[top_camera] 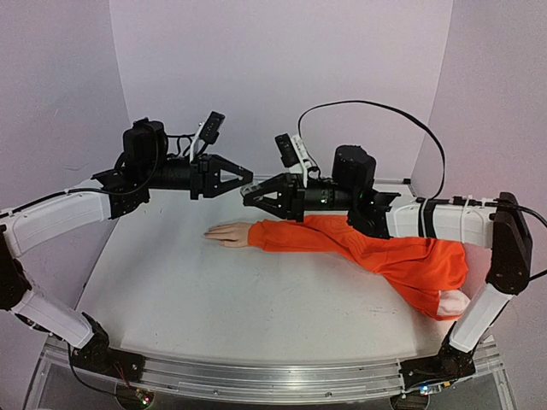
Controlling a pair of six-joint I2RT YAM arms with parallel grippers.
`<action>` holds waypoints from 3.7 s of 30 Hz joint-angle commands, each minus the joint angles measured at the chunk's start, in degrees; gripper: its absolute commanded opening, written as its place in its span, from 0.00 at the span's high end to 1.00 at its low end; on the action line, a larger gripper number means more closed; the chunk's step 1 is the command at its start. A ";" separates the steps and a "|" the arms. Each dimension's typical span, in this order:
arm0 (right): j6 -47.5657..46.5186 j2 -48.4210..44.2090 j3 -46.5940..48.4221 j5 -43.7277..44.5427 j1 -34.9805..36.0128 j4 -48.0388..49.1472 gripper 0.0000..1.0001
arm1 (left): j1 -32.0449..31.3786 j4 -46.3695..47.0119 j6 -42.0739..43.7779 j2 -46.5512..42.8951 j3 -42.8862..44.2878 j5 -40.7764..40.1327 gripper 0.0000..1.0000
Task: Paint the nails
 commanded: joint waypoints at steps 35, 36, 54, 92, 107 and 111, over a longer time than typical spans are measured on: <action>-25.04 3.29 8.89 54.93 13.46 -6.13 1.00 | 3.23 -4.77 -20.35 -10.77 -3.85 -24.21 0.29; -25.04 3.63 9.23 55.01 13.56 -6.40 1.00 | 2.79 -4.77 -19.49 -10.76 -3.53 -24.68 0.29; -24.46 5.91 12.68 54.22 15.21 -7.28 1.00 | -0.12 -4.81 -14.26 -7.80 -2.24 -26.81 0.98; -19.62 0.19 5.81 48.12 8.53 -8.63 1.00 | 2.09 -6.47 -19.57 -14.33 -7.18 -24.19 0.17; -24.38 6.34 11.24 60.32 15.47 -8.66 1.00 | 2.09 -7.02 -20.50 -8.27 -3.47 -25.64 0.66; -24.17 6.80 11.73 59.36 15.48 -8.49 1.00 | 2.09 -7.05 -19.88 -7.35 -3.33 -24.22 0.82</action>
